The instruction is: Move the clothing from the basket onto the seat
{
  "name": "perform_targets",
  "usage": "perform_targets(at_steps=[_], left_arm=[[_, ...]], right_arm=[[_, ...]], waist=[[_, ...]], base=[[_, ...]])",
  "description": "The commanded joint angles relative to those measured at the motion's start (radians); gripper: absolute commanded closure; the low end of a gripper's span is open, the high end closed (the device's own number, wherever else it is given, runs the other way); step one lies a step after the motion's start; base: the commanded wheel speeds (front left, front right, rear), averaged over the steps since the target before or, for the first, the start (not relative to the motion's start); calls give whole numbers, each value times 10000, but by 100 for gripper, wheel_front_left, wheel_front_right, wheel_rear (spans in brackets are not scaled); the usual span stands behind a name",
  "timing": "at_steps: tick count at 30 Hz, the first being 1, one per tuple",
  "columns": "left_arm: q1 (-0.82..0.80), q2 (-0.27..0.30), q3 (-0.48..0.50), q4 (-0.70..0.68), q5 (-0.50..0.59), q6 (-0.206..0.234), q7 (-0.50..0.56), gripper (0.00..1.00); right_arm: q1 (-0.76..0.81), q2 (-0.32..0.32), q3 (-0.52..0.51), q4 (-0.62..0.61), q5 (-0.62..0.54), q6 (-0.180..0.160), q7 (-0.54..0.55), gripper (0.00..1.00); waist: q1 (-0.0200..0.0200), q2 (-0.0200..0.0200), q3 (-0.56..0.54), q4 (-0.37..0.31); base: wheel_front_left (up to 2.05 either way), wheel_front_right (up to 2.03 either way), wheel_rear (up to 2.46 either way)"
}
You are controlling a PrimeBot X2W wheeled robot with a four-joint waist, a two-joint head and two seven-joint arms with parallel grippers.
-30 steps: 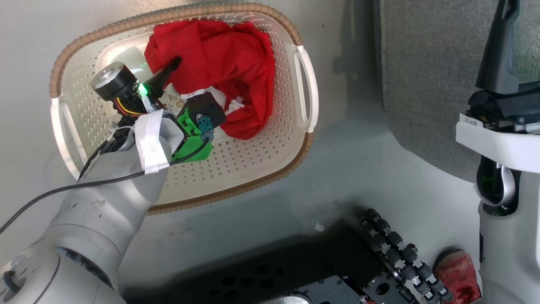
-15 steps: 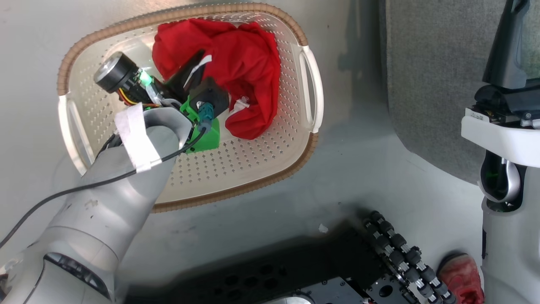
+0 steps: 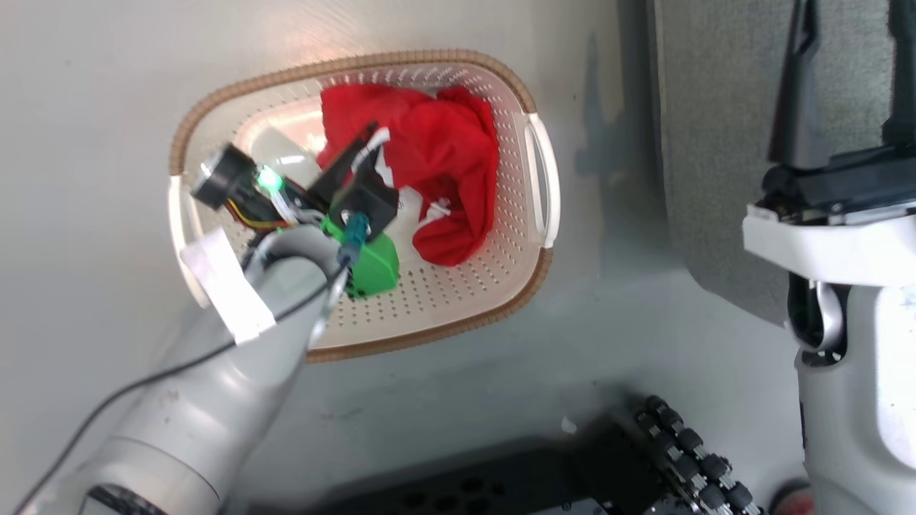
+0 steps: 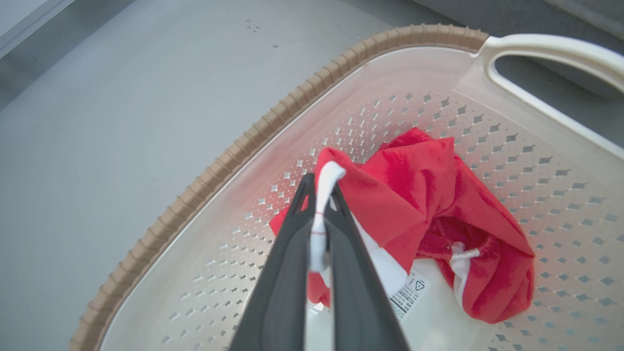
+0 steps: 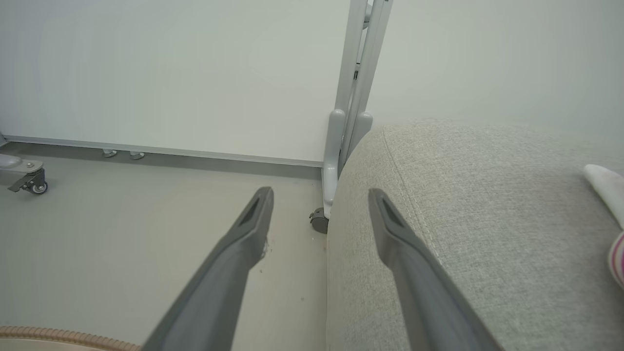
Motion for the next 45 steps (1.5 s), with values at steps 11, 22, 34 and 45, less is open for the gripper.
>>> perform_targets(at_steps=[11,22,34,45], left_arm=[[2992,-395,862,-1978,-594,-249,-6,100],[5479,-632,2003,-3919,-563,-215,-8,100],[6212,-778,2799,-5588,-91,-494,-7,100],[5914,-948,3004,-6824,132,-755,-5,100]], right_arm=[[1717,-163,317,1189,-69,-3,-30,0],[3727,-100,645,1910,273,-3,-30,0],[4885,-52,1052,2023,470,-3,-30,0],[5137,7,1578,1899,601,-3,-30,0]], waist=[[-1,0,-4555,1220],[-1,0,-7830,1258],[-1,0,-9377,1076],[-1,0,-9740,998]], base=[[0,0,0],[0,0,0],[0,0,0],[0,0,0]])
